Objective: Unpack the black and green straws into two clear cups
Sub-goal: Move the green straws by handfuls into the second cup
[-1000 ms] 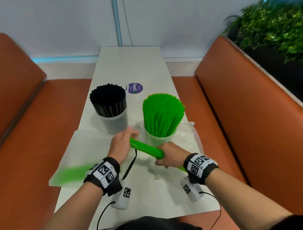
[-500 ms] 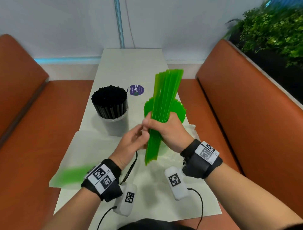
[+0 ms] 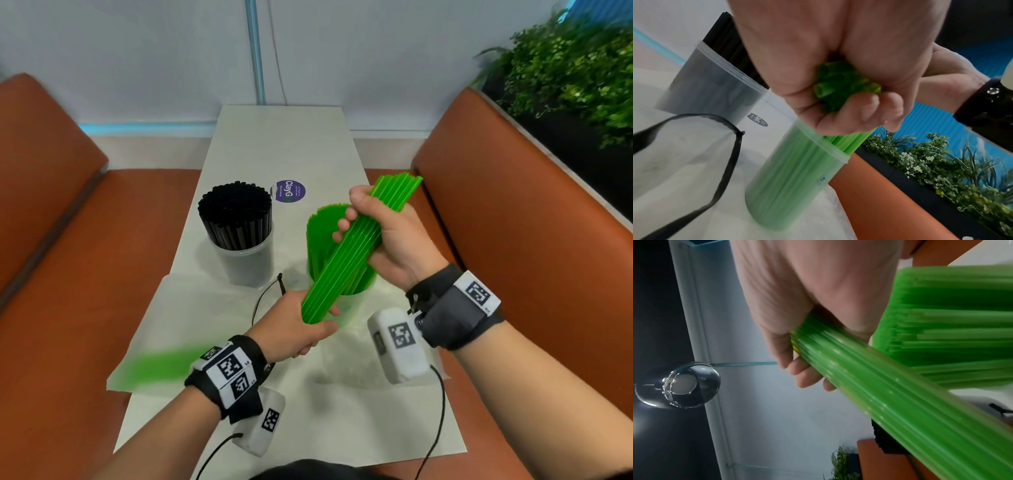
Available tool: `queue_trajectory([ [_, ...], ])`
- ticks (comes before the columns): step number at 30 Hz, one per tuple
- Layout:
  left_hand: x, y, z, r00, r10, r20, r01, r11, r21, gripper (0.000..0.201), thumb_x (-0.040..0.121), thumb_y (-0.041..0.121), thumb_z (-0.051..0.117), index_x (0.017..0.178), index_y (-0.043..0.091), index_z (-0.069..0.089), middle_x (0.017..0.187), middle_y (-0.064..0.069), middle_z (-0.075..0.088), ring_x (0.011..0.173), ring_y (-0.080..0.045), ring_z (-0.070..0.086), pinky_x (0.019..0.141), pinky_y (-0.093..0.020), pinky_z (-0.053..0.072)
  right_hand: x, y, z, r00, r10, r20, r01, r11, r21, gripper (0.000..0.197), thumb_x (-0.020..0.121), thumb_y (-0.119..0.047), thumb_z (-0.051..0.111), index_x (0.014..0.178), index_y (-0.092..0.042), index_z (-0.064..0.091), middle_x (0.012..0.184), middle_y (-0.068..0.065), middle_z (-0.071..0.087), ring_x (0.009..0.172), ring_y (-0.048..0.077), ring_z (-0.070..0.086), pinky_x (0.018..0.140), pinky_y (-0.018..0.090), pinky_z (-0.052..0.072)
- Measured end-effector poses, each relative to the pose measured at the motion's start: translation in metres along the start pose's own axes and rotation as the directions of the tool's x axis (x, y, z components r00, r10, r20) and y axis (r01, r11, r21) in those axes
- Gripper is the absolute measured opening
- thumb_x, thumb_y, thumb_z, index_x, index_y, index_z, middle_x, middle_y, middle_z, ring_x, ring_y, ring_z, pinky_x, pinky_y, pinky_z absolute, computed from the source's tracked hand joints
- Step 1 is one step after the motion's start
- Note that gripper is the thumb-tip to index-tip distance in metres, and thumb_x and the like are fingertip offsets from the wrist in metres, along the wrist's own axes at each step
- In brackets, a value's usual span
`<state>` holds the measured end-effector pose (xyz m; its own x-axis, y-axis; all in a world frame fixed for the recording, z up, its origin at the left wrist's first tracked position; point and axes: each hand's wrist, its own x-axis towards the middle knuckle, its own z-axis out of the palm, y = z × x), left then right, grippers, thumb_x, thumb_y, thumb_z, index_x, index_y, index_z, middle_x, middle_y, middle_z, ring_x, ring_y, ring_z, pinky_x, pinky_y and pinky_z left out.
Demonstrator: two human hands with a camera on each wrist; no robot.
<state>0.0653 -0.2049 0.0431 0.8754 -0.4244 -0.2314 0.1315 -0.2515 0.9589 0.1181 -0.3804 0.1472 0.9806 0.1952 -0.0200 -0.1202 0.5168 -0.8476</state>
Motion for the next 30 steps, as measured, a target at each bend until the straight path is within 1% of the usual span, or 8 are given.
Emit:
queue_trajectory([
  [3,-0.002,0.001,-0.004,0.998,0.056,0.001,-0.056,0.997,-0.052,0.034,0.079,0.043,0.075,0.106,0.025,0.066,0.066,-0.005,0.066,0.053,-0.019,0.059,0.049,-0.031,0.048,0.002,-0.004,-0.002,0.998,-0.036,-0.051,0.036,0.999,0.01,0.008,0.089,-0.011,0.067,0.082,-0.013,0.065,0.067,0.004,0.056,0.062,0.019,0.059,0.068,0.04,0.055],
  [7,-0.001,0.009,-0.014,0.978,-0.008,-0.209,-0.104,0.847,-0.522,0.069,0.091,0.065,0.042,0.124,0.007,0.06,0.106,-0.022,0.072,0.083,-0.035,0.07,0.071,-0.042,0.059,0.002,-0.005,-0.001,0.975,-0.146,-0.168,0.168,0.978,0.126,0.006,0.088,-0.013,0.069,0.088,-0.01,0.064,0.068,0.005,0.057,0.061,0.02,0.058,0.067,0.039,0.054],
  [10,0.004,0.019,-0.016,0.954,-0.107,-0.279,-0.129,0.694,-0.709,0.071,0.097,0.062,0.031,0.122,0.004,0.062,0.112,-0.023,0.07,0.092,-0.039,0.07,0.081,-0.048,0.058,0.0,0.002,0.003,0.965,-0.182,-0.189,0.212,0.965,0.152,0.006,0.088,-0.014,0.07,0.083,-0.012,0.067,0.069,0.007,0.058,0.063,0.02,0.059,0.069,0.038,0.054],
  [14,0.007,0.017,-0.01,0.945,-0.145,-0.293,-0.102,0.721,-0.685,0.068,0.102,0.058,0.024,0.115,0.005,0.065,0.11,-0.021,0.071,0.094,-0.037,0.069,0.084,-0.05,0.056,-0.003,0.003,0.003,0.966,-0.21,-0.15,0.223,0.972,0.074,0.007,0.088,-0.014,0.07,0.081,-0.013,0.07,0.071,0.008,0.059,0.067,0.023,0.061,0.072,0.04,0.054],
  [18,0.012,0.0,-0.01,0.882,-0.203,-0.425,-0.013,0.891,-0.454,0.033,0.105,0.03,0.04,0.107,0.013,0.069,0.103,-0.016,0.07,0.081,-0.022,0.07,0.074,-0.037,0.056,-0.006,-0.013,-0.011,0.961,-0.257,-0.105,0.249,0.965,-0.089,0.011,0.09,-0.011,0.067,0.079,-0.012,0.069,0.07,0.008,0.062,0.066,0.025,0.062,0.07,0.04,0.054],
  [21,0.016,-0.017,-0.003,0.912,-0.113,-0.395,0.104,0.994,-0.046,0.032,0.097,0.009,0.048,0.112,0.028,0.069,0.108,-0.007,0.067,0.083,-0.017,0.066,0.081,-0.039,0.055,-0.008,-0.02,-0.018,0.957,-0.282,-0.07,0.261,0.939,-0.224,0.009,0.089,-0.01,0.068,0.081,-0.008,0.065,0.07,0.011,0.06,0.065,0.027,0.061,0.072,0.042,0.054],
  [25,0.019,-0.023,0.005,0.963,-0.006,-0.268,0.096,0.941,0.324,0.055,0.095,0.009,0.047,0.139,0.041,0.052,0.136,0.005,0.052,0.107,-0.016,0.061,0.098,-0.028,0.045,-0.007,-0.024,-0.025,0.929,-0.365,-0.054,0.321,0.872,-0.37,0.011,0.089,-0.011,0.068,0.08,-0.008,0.064,0.07,0.013,0.061,0.066,0.029,0.061,0.074,0.048,0.054],
  [30,0.024,-0.021,0.009,0.981,-0.083,-0.177,0.156,0.875,0.458,0.063,0.097,0.006,0.044,0.15,0.037,0.037,0.165,0.001,0.016,0.148,-0.025,0.026,0.121,-0.037,0.024,-0.002,-0.027,-0.027,0.901,-0.435,-0.005,0.38,0.792,-0.477,0.015,0.09,-0.014,0.069,0.075,-0.013,0.066,0.068,0.01,0.065,0.069,0.033,0.061,0.075,0.054,0.054],
])
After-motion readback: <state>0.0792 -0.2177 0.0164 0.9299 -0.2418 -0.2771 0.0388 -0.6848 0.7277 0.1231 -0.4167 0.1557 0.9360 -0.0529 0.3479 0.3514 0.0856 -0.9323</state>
